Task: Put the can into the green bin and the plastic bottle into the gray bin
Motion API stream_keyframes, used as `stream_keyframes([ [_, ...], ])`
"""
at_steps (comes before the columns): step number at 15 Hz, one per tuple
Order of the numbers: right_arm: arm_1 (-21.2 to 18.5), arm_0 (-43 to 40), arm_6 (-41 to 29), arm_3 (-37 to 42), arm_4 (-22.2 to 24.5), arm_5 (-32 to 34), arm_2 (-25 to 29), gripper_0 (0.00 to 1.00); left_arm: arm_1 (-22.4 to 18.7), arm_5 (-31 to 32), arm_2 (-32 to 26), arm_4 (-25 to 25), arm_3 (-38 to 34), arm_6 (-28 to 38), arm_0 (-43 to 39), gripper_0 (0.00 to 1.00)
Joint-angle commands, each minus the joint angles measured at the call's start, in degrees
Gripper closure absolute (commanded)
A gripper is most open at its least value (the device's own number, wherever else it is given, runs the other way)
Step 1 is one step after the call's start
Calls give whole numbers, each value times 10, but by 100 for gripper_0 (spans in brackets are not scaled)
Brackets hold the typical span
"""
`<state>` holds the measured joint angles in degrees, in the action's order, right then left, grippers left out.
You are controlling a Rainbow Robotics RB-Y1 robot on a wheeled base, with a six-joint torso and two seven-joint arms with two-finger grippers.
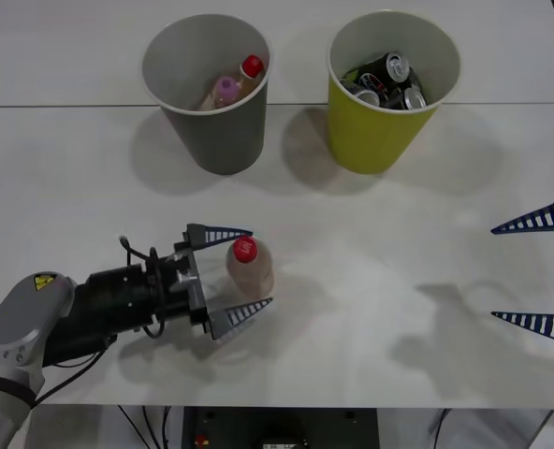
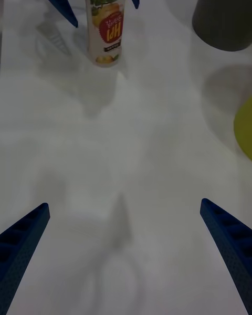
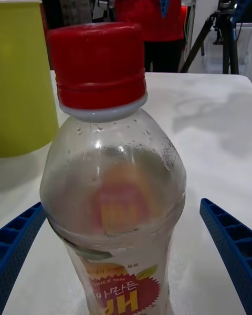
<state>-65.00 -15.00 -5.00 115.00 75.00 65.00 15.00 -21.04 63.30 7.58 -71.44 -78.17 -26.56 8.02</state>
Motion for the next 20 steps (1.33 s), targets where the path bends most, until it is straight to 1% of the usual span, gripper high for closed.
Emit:
stream_keyframes([
  [1,0,0,0,0,0,0,0,0,13,-4,0,-22,0,10,9,0],
  [3,0,0,0,0,0,0,0,0,21,-5,1,-27,0,14,13,0],
  [4,0,0,0,0,0,0,0,0,22,-5,1,-27,0,16,13,3],
  [5,0,0,0,0,0,0,0,0,22,-5,2,-27,0,19,13,50],
  [6,0,0,0,0,0,0,0,0,22,-5,6,-27,0,20,15,83],
  [7,0,0,0,0,0,0,0,0,22,-6,8,-27,0,24,17,96],
  [8,0,0,0,0,0,0,0,0,22,-7,9,-27,0,28,17,100],
  [14,0,0,0,0,0,0,0,0,22,-6,7,-27,0,38,19,100],
  [16,0,0,0,0,0,0,0,0,18,-6,2,-28,0,41,19,100],
  [17,0,0,0,0,0,0,0,0,9,-6,1,-27,0,46,21,100],
  [18,0,0,0,0,0,0,0,0,-1,-6,0,-26,0,54,24,100],
  [20,0,0,0,0,0,0,0,0,-23,-7,-1,-25,-8,112,31,100],
])
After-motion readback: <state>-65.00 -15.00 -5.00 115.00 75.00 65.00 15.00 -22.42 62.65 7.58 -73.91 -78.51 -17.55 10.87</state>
